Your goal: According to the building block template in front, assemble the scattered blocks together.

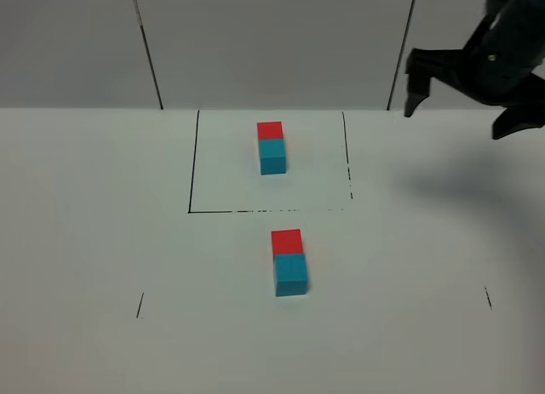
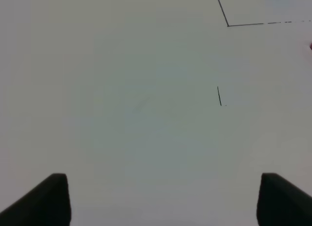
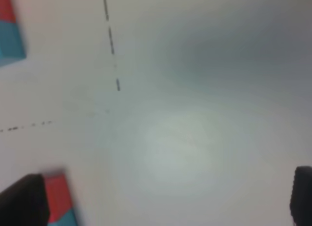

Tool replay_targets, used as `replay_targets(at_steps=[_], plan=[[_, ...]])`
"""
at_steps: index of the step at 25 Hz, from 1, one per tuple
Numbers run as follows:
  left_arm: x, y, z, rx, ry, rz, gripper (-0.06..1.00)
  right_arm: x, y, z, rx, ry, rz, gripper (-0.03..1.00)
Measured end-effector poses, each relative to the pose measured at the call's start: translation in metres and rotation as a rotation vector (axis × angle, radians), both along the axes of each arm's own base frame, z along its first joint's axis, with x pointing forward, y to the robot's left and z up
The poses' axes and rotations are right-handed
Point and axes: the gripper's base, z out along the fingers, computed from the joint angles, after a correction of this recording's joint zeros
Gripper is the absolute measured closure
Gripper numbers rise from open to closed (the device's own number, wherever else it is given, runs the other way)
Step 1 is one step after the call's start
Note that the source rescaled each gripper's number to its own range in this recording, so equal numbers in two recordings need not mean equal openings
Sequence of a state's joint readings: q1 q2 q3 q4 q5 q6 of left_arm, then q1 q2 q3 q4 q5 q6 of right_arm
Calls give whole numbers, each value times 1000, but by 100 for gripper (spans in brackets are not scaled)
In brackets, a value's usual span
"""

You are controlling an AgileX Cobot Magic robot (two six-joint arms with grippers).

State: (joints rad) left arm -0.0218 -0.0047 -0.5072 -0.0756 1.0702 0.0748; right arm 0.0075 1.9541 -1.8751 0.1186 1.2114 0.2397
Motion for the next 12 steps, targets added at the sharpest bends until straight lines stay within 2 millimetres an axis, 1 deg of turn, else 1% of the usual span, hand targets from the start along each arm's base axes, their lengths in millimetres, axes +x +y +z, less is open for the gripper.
replay_targets(at_steps=[4, 5, 8, 12], plan=[[0, 0, 0, 0, 0, 0, 32, -21, -43, -1, 28, 28, -53, -3], [0, 0, 0, 0, 0, 0, 32, -29, -49, 0, 29, 33, -58, -3], [0, 0, 0, 0, 0, 0, 32, -56, -60, 3, 28, 49, -67, -3], [0, 0, 0, 0, 0, 0, 32, -98, -66, 11, 14, -6, -107, -3]])
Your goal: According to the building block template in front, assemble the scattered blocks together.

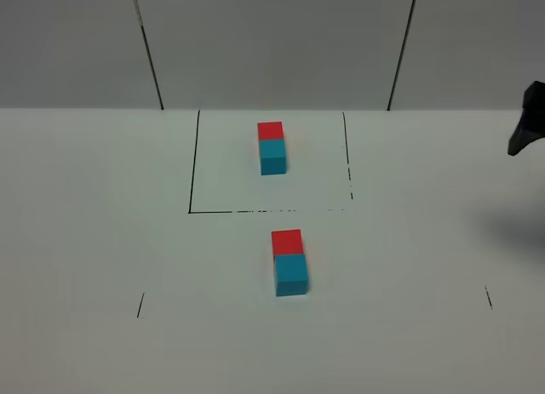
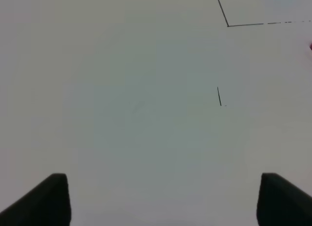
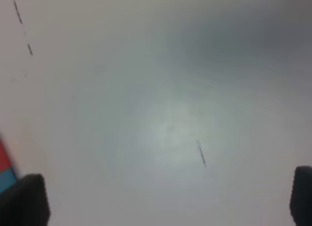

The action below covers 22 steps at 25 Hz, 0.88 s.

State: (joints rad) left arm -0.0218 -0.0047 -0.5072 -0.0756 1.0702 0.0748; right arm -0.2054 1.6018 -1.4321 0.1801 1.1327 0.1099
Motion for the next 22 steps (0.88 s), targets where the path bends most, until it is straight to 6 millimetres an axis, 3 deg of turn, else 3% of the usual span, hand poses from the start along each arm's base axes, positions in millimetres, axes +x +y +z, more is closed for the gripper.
replay_targets(at_steps=[6, 13, 16, 22], plan=[[0, 0, 0, 0, 0, 0, 32, -78, -5, 1, -32, -38, -80, -3], [0, 0, 0, 0, 0, 0, 32, -176, 12, 9, -141, -162, -154, -3], [0, 0, 0, 0, 0, 0, 32, -208, 21, 7, -166, -236, -163, -3], [0, 0, 0, 0, 0, 0, 32, -251, 37, -7, -200, -346, -100, -3]])
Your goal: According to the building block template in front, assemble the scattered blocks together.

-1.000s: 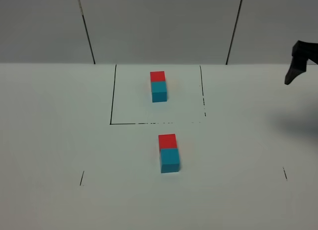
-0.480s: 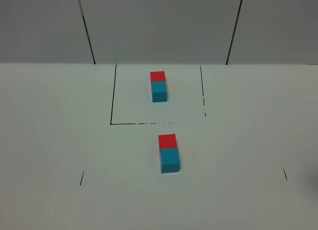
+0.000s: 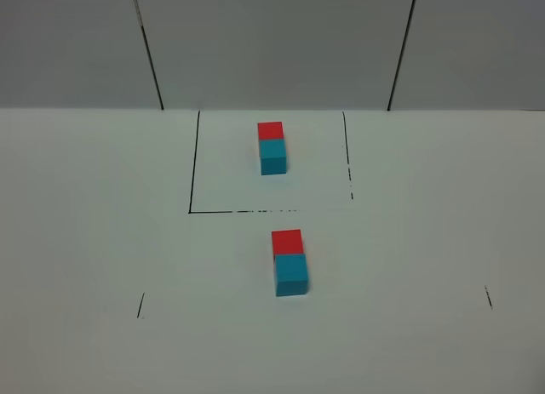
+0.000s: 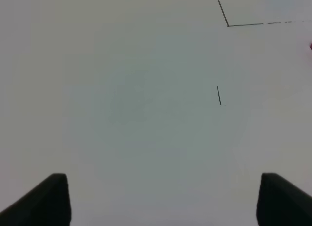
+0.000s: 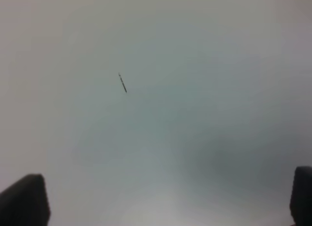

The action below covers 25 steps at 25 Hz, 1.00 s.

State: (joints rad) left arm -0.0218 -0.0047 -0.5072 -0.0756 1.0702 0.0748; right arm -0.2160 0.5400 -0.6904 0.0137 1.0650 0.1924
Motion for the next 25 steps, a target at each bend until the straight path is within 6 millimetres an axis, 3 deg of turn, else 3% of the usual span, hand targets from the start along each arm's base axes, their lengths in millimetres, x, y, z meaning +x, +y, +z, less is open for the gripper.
replay_targets(at_steps=[14, 20, 25], plan=[[0, 0, 0, 0, 0, 0, 32, -76, 13, -14, -133, -298, 21, -3], [0, 0, 0, 0, 0, 0, 32, -85, 15, -35, -175, -323, 47, -3], [0, 0, 0, 0, 0, 0, 32, -83, 17, -37, -187, -323, 100, -3]])
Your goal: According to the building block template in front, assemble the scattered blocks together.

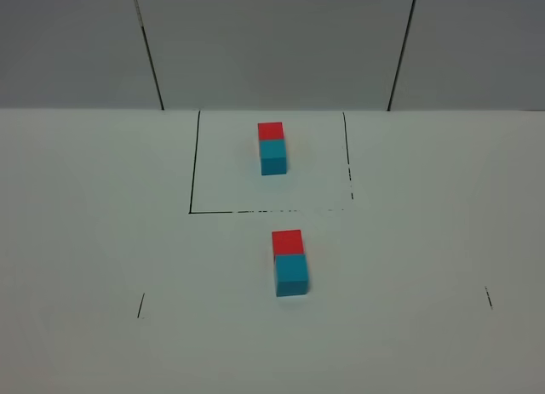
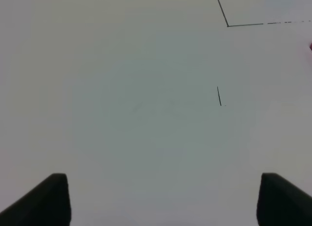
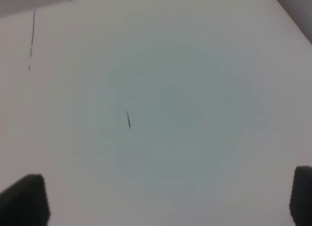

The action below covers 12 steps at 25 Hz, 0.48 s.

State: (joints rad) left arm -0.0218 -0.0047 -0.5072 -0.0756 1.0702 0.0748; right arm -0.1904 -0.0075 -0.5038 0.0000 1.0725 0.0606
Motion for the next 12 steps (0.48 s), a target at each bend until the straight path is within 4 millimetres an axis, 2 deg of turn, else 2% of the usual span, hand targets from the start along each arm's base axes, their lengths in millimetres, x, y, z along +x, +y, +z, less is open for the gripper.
replay_targets(at_steps=[4, 12], plan=[[0, 0, 0, 0, 0, 0, 32, 1, 1, -1, -4, 1, 60, -3], [0, 0, 0, 0, 0, 0, 32, 2, 2, -2, 7, -5, 75, -2]])
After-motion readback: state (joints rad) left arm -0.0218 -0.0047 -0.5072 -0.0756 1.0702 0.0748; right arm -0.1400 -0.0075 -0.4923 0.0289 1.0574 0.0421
